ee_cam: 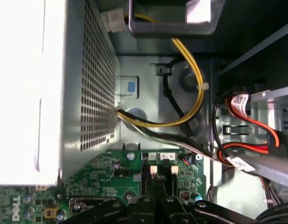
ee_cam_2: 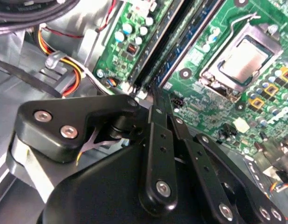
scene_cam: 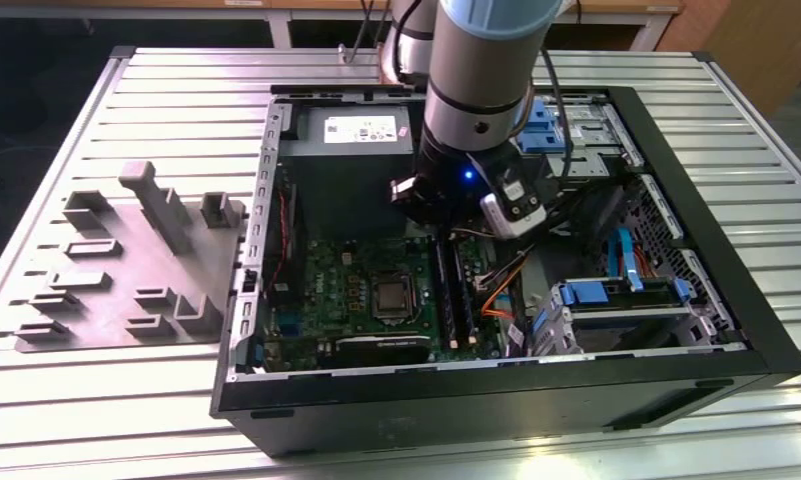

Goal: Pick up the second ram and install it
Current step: 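Press down the second ram until it locks into place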

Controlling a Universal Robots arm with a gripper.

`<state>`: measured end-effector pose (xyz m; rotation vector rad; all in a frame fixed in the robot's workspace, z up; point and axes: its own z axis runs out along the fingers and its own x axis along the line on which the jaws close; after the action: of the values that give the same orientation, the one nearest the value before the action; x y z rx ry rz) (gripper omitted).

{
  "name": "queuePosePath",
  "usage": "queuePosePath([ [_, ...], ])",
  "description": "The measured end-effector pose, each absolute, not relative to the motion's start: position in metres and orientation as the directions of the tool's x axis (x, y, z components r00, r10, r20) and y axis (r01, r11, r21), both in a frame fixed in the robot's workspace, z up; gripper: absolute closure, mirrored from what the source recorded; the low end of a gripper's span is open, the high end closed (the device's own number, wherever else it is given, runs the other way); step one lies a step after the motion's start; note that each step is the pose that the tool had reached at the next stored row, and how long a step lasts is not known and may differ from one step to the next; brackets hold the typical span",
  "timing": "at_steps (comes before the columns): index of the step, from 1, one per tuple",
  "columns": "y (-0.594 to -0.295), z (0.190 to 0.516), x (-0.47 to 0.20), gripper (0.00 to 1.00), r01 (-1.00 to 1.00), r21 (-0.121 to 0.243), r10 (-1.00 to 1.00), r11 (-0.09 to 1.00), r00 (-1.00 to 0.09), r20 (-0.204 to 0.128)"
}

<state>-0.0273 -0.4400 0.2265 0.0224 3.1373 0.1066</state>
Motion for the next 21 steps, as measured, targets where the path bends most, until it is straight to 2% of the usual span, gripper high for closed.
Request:
queuePosePath([
  [11, -0.466, 0.226, -0.027, 0.9, 0.014, 0.068, 0.014, 0.998, -1.0, -0.002],
  [21, -0.501, 0.227, -0.027, 0.9, 0.014, 0.068, 0.014, 0.998, -1.0, -0.002],
])
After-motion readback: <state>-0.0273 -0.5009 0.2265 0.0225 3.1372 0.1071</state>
